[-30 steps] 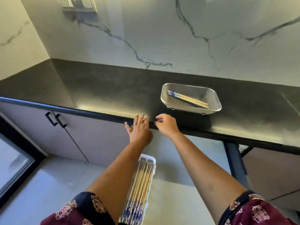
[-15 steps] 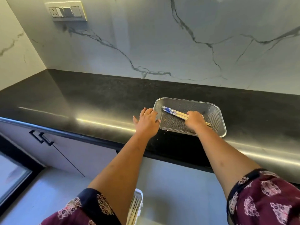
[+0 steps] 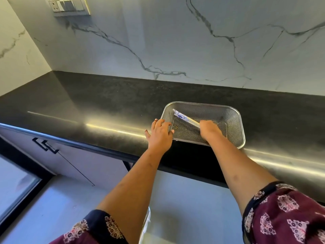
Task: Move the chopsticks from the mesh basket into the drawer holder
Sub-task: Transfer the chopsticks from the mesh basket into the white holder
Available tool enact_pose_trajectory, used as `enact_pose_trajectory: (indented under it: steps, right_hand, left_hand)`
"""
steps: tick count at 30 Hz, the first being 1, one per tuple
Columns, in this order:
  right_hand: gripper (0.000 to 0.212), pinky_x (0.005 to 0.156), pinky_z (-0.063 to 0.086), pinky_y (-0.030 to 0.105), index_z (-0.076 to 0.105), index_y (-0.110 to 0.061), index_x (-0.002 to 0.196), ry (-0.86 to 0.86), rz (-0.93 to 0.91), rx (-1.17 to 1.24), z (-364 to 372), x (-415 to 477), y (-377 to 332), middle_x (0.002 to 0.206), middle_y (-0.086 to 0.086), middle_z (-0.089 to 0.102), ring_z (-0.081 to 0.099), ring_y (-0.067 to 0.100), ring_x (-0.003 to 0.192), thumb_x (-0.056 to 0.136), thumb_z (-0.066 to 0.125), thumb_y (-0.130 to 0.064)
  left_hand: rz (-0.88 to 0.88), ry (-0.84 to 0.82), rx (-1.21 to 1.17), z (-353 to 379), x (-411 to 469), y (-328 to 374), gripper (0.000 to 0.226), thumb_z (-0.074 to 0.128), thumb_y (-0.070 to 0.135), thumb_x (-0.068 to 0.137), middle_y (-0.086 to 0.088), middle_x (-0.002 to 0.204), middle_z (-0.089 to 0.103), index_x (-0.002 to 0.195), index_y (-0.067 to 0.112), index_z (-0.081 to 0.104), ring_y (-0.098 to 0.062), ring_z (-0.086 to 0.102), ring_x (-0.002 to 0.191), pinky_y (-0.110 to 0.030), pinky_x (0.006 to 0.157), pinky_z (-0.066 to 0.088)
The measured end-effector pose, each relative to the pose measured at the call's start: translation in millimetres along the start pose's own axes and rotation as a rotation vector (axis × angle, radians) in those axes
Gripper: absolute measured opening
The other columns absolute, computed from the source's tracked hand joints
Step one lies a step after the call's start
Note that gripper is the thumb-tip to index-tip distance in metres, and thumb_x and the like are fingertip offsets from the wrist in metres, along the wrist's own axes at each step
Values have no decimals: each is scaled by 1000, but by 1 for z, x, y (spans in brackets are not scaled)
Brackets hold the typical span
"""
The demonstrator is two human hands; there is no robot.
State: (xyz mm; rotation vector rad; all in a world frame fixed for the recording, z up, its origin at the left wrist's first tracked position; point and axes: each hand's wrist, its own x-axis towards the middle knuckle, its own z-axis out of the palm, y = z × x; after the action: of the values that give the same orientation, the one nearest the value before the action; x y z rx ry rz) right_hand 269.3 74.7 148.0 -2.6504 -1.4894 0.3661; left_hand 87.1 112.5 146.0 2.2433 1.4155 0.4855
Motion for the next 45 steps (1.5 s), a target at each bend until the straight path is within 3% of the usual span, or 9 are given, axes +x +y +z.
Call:
enact_pose_trajectory:
  steps: [6,12,16,20,23,27,32,36,45]
  right_hand:
    - [23,75,48,34,59,-8,116,9,-73,126,-27,-11,-19,109,13,64,64,31,97,95,50,-6]
    - [22,61,59,24,58,7,115,-285,-97,1107,-70,-52,-52,83,11,69,68,15,65,98,49,-6]
    - [24,73,60,29,60,8,113,-622,-135,1485,-73,-95,-61,87,15,74,74,18,75,96,51,-6]
    - [21,79,59,30,64,3,108,-794,-222,1602,-46,-140,-82,89,15,74,73,19,79,95,51,-6]
    - [19,75,60,34,71,-4,101,-881,-291,1623,-23,-180,-106,90,15,73,73,22,80,89,59,-11]
    - [25,73,59,38,69,-6,103,-959,-327,1620,-1,-227,-131,90,12,71,70,21,79,89,60,-24]
    - [30,62,58,27,72,-6,101,-900,-157,1661,36,-278,-167,85,9,70,68,16,68,86,64,-32]
    - [48,56,58,22,70,-5,101,-622,65,1795,73,-311,-189,83,8,72,69,13,64,74,69,-45]
    - [39,59,59,24,61,2,93,-343,373,2084,95,-345,-217,81,17,64,65,21,66,93,57,-37]
  left_hand:
    - [-108,121,-180,-11,-2,15,43,48,33,96,4,147,36,137,23,44,-17,27,140,-57,114,17]
    - [-185,227,-803,-52,-15,32,45,54,27,95,-3,136,54,137,13,45,-15,53,119,-27,98,43]
    - [-192,-31,-1287,-88,-36,32,41,52,28,96,-13,116,64,129,5,52,-19,66,92,-30,79,55]
    - [-230,-163,-1394,-112,-71,17,24,58,24,93,-9,83,69,105,5,63,-13,67,58,-23,44,51]
    - [-226,-194,-1431,-123,-100,-3,13,57,17,93,-5,92,75,101,11,66,-17,73,78,-30,60,59]
    - [-272,-201,-1451,-145,-135,-32,9,54,16,95,-1,81,75,98,11,61,-18,73,75,-32,63,59]
    - [-288,-80,-1561,-173,-173,-72,13,49,13,98,-2,75,67,86,14,53,-19,70,64,-33,65,57]
    - [-289,116,-1547,-179,-201,-91,20,44,9,99,-3,71,58,82,15,51,-17,62,59,-30,63,54]
    - [-443,338,-1659,-159,-235,-122,11,47,17,98,3,59,59,88,19,52,-5,62,48,-23,54,54]
